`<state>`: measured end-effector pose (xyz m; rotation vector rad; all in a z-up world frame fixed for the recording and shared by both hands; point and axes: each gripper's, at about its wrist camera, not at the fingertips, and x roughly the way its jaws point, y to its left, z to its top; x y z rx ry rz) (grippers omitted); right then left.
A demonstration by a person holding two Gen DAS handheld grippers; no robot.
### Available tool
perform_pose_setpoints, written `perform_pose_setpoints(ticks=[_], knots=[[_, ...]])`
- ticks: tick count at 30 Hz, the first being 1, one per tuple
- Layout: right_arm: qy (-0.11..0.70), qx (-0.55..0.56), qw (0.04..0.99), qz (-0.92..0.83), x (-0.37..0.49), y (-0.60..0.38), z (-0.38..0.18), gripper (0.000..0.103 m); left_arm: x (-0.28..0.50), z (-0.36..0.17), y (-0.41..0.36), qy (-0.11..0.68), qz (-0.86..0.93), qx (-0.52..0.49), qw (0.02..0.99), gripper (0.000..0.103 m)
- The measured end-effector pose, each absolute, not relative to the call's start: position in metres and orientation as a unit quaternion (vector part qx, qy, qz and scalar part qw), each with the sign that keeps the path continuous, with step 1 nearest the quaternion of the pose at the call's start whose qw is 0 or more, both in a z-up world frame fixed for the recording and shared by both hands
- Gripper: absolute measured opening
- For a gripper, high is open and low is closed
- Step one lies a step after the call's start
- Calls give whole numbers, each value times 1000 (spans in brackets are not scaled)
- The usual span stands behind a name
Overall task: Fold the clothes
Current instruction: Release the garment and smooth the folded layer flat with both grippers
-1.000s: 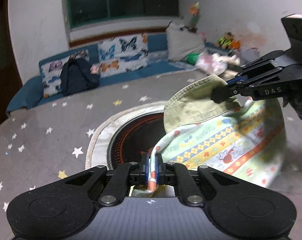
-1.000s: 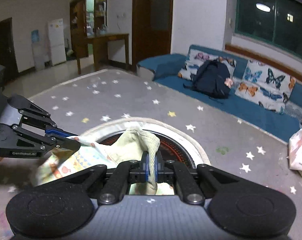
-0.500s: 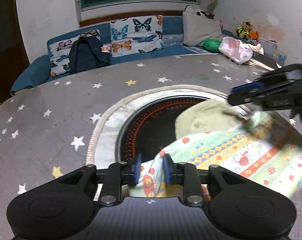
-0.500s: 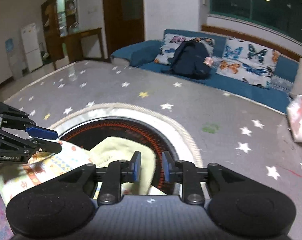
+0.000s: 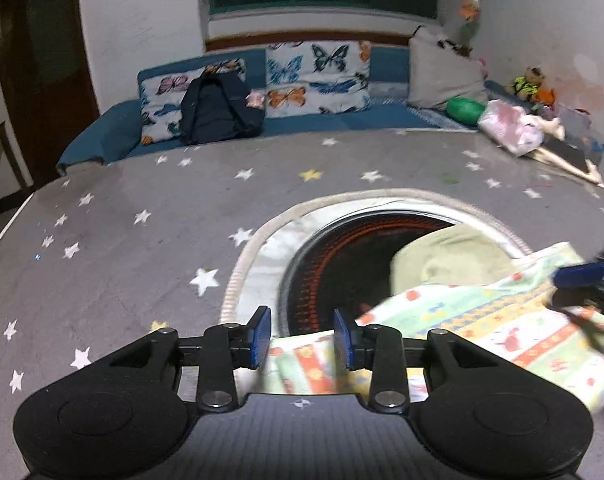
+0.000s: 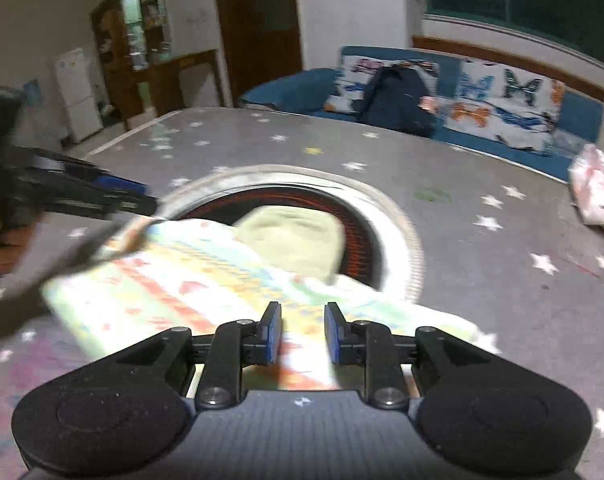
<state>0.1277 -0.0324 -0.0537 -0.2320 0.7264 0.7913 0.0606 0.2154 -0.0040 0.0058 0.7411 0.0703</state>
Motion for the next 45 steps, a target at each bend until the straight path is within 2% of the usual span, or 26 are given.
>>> perform_pose_setpoints(ticks=[6, 13, 17, 28, 35, 45], knots=[[341, -110, 872, 333, 148, -39, -57, 23, 50, 9, 175, 352, -45, -17, 935, 37], [320, -104, 850, 405, 107, -36, -36, 23, 49, -3, 124, 362, -109, 18, 926, 37], [329, -128, 831, 430, 94, -23, -42, 23, 59, -16, 120, 371, -94, 27, 923, 36], [350, -120, 837, 403, 121, 5, -72, 23, 77, -28, 149, 379, -60, -33, 923, 38], [334, -135, 834, 417, 98, 3, -57, 23, 81, -28, 166, 379, -40, -71, 922, 31], [305, -167, 828, 440, 54, -1, -35, 26, 20, -5, 140, 346, -69, -25, 935, 31]])
